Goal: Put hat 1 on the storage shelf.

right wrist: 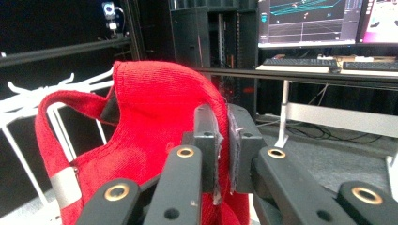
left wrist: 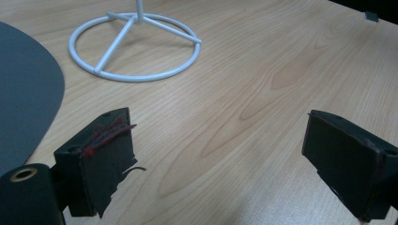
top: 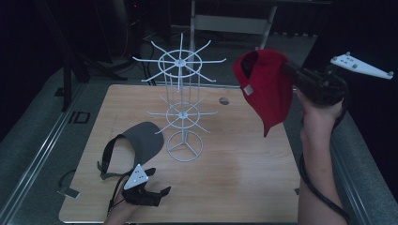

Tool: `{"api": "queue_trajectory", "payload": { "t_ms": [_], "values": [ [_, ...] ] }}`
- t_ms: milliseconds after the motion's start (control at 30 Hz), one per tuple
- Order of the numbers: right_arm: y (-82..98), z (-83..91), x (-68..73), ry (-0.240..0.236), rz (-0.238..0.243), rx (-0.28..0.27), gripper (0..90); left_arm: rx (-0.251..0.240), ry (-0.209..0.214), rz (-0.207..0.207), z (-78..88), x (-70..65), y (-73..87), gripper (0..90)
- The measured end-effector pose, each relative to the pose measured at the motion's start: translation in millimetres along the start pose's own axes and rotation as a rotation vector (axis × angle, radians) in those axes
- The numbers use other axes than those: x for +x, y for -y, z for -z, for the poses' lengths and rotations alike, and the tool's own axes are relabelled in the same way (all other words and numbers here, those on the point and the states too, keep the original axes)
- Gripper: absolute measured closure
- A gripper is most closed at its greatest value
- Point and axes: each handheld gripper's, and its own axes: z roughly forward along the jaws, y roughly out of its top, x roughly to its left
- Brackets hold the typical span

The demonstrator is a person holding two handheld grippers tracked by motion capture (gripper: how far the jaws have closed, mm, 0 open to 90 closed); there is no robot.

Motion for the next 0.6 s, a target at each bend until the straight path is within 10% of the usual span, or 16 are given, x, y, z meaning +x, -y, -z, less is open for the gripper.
{"api": "queue_trajectory", "payload": {
  "t_ms": [600],
  "values": [
    [-13.3, -46.0, 17.4, -0.016, 0.017, 0.058, 83.6, -0.012, -0.001, -0.018, 0.9, -2.8, -0.1, 10.0]
  ]
}}
